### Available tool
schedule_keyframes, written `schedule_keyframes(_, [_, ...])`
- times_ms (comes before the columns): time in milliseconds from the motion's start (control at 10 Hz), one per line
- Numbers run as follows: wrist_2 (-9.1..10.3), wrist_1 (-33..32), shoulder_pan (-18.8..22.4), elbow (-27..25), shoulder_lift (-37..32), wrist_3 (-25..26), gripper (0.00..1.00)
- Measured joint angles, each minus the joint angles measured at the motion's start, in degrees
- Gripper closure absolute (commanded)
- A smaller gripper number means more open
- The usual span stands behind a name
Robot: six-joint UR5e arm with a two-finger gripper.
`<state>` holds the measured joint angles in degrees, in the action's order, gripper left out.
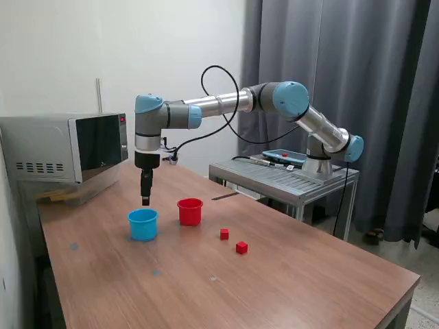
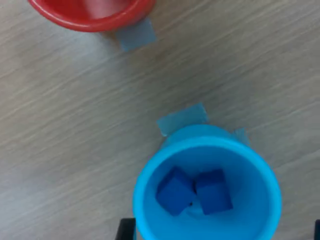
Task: Place red objects in the red bin, and blue objects in the blue bin.
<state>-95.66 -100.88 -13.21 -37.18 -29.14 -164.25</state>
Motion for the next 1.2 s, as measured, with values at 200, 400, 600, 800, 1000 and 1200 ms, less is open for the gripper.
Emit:
schedule_keyframes(200, [0.12, 0.07, 1.3, -0.62, -1.27, -3.25, 0.0])
schedule_keyframes(400, [0.19, 0.21, 2.91, -2.18, -3.27, -5.76, 0.0])
schedule_keyframes(600, [0.21, 0.3, 4.74, -4.78, -5.7, -6.03, 0.0])
schedule_keyframes(800, [0.11, 0.62, 6.81, -7.63, -8.23, -4.01, 0.0])
schedule_keyframes(1000, [0.02, 1.35, 9.13, -10.53, -10.9, -0.41, 0.0])
schedule_keyframes(1200, [-0.03, 1.59, 12.18, -13.38, -13.15, 1.66, 0.0])
